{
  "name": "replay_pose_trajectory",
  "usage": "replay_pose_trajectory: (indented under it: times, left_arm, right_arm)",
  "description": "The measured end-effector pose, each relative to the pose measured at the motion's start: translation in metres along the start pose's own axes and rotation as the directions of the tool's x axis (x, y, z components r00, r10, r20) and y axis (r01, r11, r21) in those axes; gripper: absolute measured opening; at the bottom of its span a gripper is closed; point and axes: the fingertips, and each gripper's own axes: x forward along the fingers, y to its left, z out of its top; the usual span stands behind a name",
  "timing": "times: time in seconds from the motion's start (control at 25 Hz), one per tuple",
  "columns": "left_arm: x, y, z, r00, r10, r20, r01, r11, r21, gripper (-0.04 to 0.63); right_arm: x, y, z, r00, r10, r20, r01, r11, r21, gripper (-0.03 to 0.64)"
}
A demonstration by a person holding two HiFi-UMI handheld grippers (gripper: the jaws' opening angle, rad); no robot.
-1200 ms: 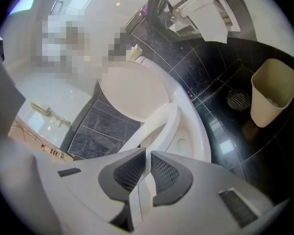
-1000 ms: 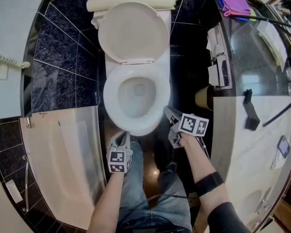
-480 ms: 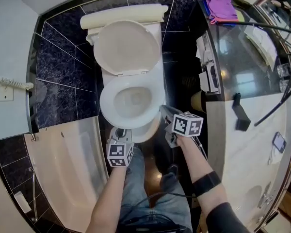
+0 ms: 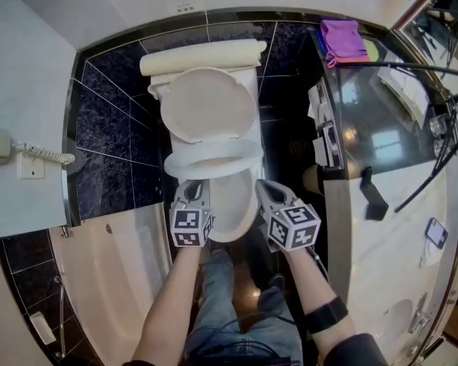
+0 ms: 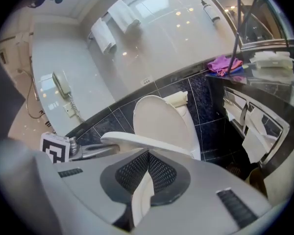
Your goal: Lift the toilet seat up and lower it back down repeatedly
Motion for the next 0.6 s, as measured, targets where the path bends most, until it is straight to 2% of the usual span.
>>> replay_pose_trajectory:
  times: [0.2, 0.4, 0.6]
  left_arm:
    - [0.037, 0.029, 0.055, 0.998, 0.008, 0.064, -0.011, 0.999, 0.043, -0.005]
    - [0.072, 0.046, 0.096, 0.997, -0.001, 0.083, -0.007, 0.994, 0.105, -0.005]
    - [0.105, 0.064, 0.122, 0.995, 0.009, 0.098, -0.021, 0.992, 0.122, -0.005]
  right_arm:
    - [0.005, 0.015, 0.026, 1.0, -0.02, 0.018, 0.023, 0.99, -0.142, 0.002]
    - [0.014, 0.017, 0.039, 0.999, -0.029, 0.023, 0.032, 0.989, -0.145, 0.002]
    - [0.017, 0.021, 0.046, 0.999, -0.026, 0.026, 0.03, 0.986, -0.165, 0.002]
